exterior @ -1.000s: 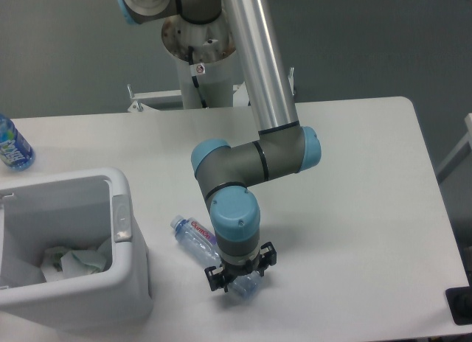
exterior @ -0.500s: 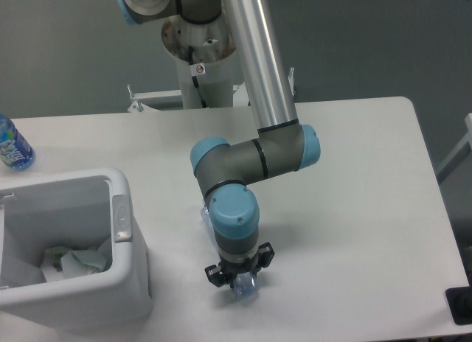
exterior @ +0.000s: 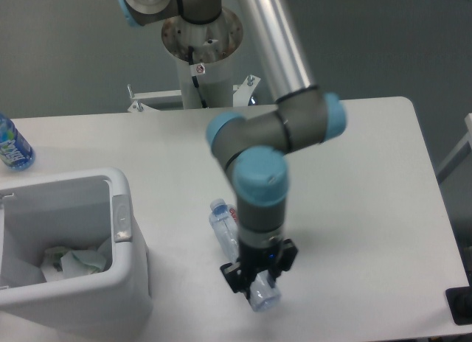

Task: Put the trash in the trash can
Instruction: 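Lift the bottle and carry it over the white bin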

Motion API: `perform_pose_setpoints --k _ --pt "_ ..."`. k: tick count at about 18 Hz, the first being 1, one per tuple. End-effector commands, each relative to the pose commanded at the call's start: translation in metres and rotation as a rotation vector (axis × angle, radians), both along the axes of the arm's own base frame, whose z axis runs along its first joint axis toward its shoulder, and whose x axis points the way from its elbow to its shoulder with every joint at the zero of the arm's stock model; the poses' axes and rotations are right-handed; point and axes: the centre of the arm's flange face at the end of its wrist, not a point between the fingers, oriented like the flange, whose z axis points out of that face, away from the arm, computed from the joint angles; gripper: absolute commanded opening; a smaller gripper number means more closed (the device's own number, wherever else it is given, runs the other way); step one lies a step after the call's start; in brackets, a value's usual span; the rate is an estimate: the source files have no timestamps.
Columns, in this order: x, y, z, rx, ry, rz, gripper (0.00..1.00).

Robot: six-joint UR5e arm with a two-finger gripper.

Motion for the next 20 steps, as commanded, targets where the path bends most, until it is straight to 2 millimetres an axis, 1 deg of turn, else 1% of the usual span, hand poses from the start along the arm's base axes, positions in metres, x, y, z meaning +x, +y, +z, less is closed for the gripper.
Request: perform_pose_setpoints --k 2,4,5,6,7,8,9,10,11,12,13,16,20 --pt "-0.001 -0.004 0.052 0.095 0.034 -0.023 0.55" --pt "0.001 -0.008 0.087 0.138 0.081 -0.031 0.55" --pt "0.005 -0.009 0.104 0.16 0.106 -0.036 0.55" --pt "0.01 -0.01 0.114 0.182 0.128 -0.045 0.55" --pt "0.019 -0.009 0.125 0.21 0.15 -0.061 0.55" --pt "0.032 -0.003 0.134 0.239 0.158 -0.091 0.55" --pt "0.048 0.005 0.139 0.257 0.157 -0.122 0.55" --pt "0.064 0.01 0.147 0.269 0.164 -0.145 0.55" --pt "0.074 0.012 0.155 0.278 0.17 -0.159 0.55" --pt "0.09 0.019 0.159 0.287 0.172 -0.184 0.55" --pt "0.106 0.028 0.16 0.296 0.175 -0.21 0.55" --pt "0.146 0.051 0.152 0.296 0.161 -0.276 0.55" --pt "0.186 0.071 0.15 0.307 0.157 -0.34 0.55"
